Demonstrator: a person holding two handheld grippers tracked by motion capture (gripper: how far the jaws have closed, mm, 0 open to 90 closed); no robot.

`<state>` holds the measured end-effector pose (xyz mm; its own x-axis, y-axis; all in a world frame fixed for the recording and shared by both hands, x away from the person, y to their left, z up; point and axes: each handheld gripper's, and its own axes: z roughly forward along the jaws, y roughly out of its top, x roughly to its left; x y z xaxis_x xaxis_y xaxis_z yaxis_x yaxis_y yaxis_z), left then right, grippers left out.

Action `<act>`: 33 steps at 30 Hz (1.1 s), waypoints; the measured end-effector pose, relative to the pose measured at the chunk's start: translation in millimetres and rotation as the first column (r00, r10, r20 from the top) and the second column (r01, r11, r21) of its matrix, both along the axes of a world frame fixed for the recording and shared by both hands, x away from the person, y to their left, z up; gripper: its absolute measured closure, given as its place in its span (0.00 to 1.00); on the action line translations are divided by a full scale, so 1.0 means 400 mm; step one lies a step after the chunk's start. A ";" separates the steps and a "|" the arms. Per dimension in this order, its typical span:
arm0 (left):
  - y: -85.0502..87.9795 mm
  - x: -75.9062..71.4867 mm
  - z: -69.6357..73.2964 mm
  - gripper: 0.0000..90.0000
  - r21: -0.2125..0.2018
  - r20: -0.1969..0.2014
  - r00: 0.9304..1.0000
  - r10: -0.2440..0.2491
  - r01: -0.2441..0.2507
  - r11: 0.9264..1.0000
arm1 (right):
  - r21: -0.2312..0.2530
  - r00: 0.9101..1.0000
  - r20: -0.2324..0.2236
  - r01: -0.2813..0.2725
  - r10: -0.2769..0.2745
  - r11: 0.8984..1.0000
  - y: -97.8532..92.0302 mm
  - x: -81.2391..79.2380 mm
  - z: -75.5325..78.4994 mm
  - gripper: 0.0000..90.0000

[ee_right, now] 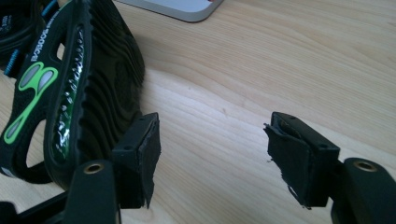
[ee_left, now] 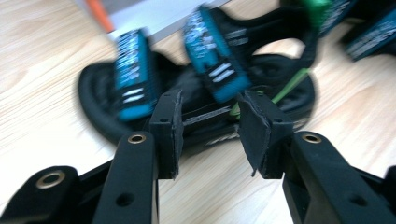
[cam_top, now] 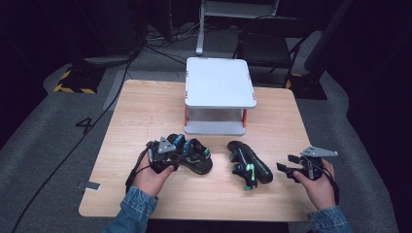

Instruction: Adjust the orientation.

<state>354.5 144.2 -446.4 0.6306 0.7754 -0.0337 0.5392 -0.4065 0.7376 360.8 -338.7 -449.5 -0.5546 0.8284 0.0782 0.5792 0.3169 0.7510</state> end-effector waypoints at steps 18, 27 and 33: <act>-0.193 0.040 0.025 0.72 -0.121 0.070 0.982 -0.176 0.183 0.976 | -0.003 0.999 -0.005 0.054 -0.054 0.999 -0.037 -0.045 -0.006 0.39; -0.164 0.015 0.044 0.95 -0.110 0.005 0.981 -0.195 0.194 0.975 | 0.007 0.997 -0.002 0.078 -0.078 0.997 -0.055 -0.051 -0.005 0.39; -0.112 -0.054 0.057 0.95 -0.050 -0.024 0.983 -0.182 0.180 0.982 | 0.006 1.000 0.008 0.025 -0.025 1.000 -0.008 -0.014 0.004 0.39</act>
<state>332.8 99.6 -423.8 0.7587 0.6455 -0.0875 0.4809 -0.4645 0.7436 355.1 -342.1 -448.0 -0.5339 0.8418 0.0790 0.5813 0.2977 0.7573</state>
